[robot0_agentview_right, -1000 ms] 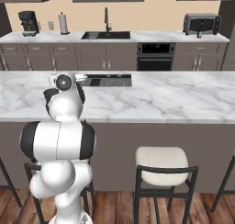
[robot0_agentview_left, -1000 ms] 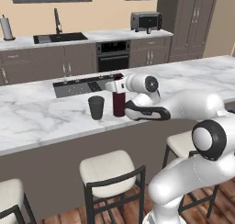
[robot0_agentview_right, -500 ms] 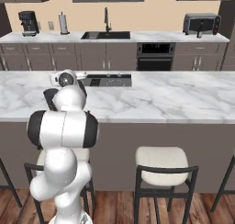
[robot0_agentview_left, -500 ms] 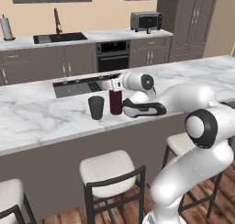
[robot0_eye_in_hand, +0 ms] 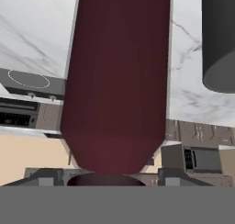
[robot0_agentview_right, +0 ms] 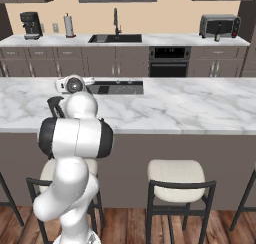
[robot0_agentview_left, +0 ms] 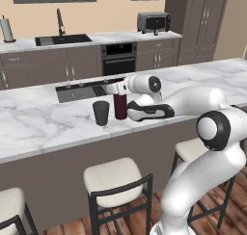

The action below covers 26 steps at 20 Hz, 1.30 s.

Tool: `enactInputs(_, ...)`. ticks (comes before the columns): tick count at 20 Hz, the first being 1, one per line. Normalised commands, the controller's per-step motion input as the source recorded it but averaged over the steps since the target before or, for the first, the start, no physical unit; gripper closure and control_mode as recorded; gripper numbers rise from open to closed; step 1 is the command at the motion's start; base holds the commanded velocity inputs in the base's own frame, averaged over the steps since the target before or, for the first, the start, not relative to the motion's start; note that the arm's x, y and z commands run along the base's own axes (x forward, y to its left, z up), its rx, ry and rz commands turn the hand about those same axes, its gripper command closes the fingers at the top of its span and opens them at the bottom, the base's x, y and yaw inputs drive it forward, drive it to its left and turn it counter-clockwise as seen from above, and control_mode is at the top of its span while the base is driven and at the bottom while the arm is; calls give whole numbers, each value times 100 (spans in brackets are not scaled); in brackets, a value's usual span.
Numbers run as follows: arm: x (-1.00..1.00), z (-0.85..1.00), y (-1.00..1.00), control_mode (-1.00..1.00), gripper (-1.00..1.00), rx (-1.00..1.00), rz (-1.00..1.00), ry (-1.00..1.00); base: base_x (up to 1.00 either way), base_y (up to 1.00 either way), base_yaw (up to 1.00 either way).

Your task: There is a wine glass and glass cup on the dining counter. Place the wine bottle next to the wine glass and the juice bottle next to the glass cup.

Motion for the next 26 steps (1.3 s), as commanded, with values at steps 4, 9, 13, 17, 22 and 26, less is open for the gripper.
enactInputs(4, -10, -41, 0, -100, 100, 0, 2, 1, 0, 0, 0)
enactInputs(9, -16, -16, 5, -100, -100, 0, 1, 0, 0, 0, 0)
enactInputs(13, -17, 9, 16, -100, -100, 0, 0, 0, 0, 0, 0)
enactInputs(17, -35, 26, 15, -100, -100, 0, 0, 0, 0, 0, 0)
enactInputs(22, -51, 50, 1, -100, -100, 0, 0, 0, 0, 0, 0)
enactInputs(26, -82, 62, 0, -100, -100, 0, 0, 0, 0, 0, 0)
